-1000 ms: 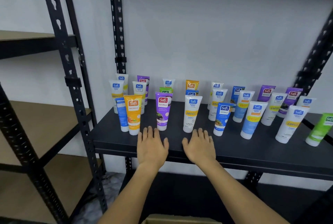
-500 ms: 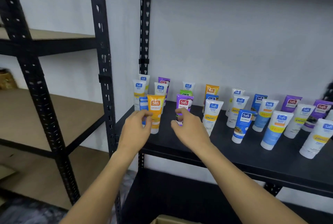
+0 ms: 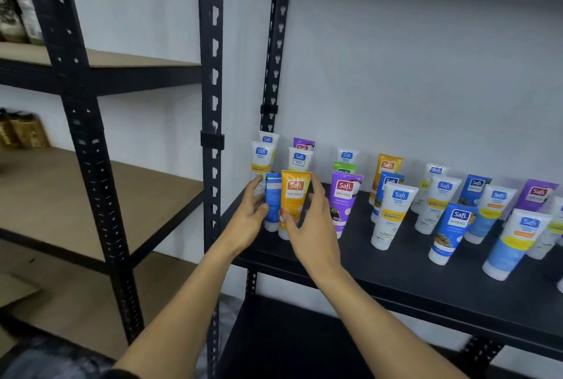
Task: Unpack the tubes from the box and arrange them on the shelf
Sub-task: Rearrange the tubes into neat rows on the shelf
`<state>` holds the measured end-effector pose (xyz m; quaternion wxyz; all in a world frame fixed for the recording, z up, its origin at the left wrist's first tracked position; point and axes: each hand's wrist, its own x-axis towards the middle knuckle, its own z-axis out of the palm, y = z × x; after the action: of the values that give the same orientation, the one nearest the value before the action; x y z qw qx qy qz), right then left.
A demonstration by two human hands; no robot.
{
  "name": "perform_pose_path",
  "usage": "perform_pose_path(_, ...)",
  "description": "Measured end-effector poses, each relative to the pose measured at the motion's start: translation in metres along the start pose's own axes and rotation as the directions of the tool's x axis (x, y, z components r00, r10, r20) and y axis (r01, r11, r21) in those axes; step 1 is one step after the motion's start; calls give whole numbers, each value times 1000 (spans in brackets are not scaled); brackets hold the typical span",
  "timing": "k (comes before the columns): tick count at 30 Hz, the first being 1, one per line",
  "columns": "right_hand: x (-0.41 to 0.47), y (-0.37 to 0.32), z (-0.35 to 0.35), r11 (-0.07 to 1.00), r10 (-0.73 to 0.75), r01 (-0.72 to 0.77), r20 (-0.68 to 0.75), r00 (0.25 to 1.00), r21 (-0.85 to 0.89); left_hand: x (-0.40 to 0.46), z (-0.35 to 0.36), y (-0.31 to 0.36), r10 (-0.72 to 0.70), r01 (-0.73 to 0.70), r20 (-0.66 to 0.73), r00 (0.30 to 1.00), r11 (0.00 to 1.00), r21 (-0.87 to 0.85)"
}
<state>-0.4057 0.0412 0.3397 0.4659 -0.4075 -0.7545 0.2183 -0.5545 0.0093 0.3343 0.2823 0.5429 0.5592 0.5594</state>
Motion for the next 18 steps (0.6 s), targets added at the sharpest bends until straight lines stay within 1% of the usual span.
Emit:
perform_pose_path(4,1,6,10,1000,8,-8,-9,1000,30,10,-11,-12,-21,7,127,992,993,116)
perform_pose_path(6,0,9,15,999,9,-8,-16,1000,37,14,-15,-19,-21,-2,149,989,988,153)
perform_pose_path(9,0,14,21,999,24,-22,-25,999,43,16,-16,-24,-10,-14,155,988,988,155)
perform_pose_path(14,0,18,24,999,30,-28,-39,999,45,16,-11,-29,41,-58,98,994,983,177)
perform_pose_path(18,-1,20,26,999,36,-35,-41,998,39,17,-9,-31,67,-59,-35,997,983,174)
